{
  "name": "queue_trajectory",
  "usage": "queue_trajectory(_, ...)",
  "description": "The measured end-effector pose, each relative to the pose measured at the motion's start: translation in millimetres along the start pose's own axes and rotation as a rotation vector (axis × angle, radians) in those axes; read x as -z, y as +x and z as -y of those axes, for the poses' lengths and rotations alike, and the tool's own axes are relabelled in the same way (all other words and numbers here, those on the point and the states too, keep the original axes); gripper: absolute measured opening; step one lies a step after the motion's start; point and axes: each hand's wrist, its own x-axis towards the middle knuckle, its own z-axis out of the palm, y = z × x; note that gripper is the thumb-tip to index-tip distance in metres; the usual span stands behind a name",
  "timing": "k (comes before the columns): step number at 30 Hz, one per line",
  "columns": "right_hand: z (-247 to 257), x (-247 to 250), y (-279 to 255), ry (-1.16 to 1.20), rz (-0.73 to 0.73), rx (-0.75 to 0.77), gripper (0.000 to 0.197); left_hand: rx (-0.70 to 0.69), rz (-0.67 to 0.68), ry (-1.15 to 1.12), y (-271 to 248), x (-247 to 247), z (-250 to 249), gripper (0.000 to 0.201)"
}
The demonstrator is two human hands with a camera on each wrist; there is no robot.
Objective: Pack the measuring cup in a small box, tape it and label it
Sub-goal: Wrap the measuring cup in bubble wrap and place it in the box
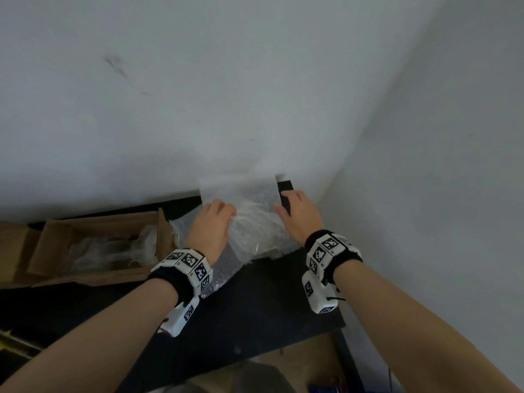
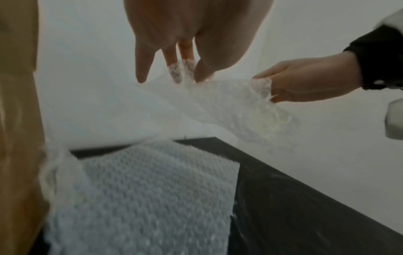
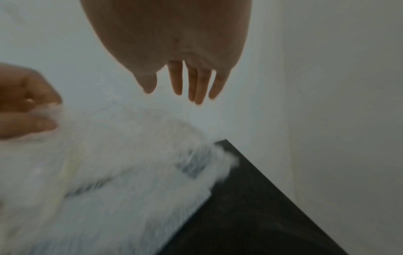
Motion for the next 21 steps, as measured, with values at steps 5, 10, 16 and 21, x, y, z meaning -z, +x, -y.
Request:
queue_trajectory(5, 33.3, 30.9, 9.8, 0.297, 0.222, -0.214, 0.059, -0.139, -0.146, 0.010, 6.0, 52.6, -4.9, 0.014)
queue_trajectory(10, 60.5, 23.0, 8.0, 0.790, 0.301, -0.345, 0.037, -0.192, -0.215, -0.049, -5.9, 92.8, 8.8, 0.011)
queue_trajectory(16, 97.2, 10.5, 4.8, 0.858, 0.154, -0.242, 0.024, 0.004, -0.168, -0.101, -34.3, 131.6, 41.7, 0.058)
queue_trajectory(21, 136.6, 6.6, -1.6, 0.906, 0.126, -0.168, 0.017, 0.385, -0.191, -0.553, -49.1, 160.0, 70.5, 0.048)
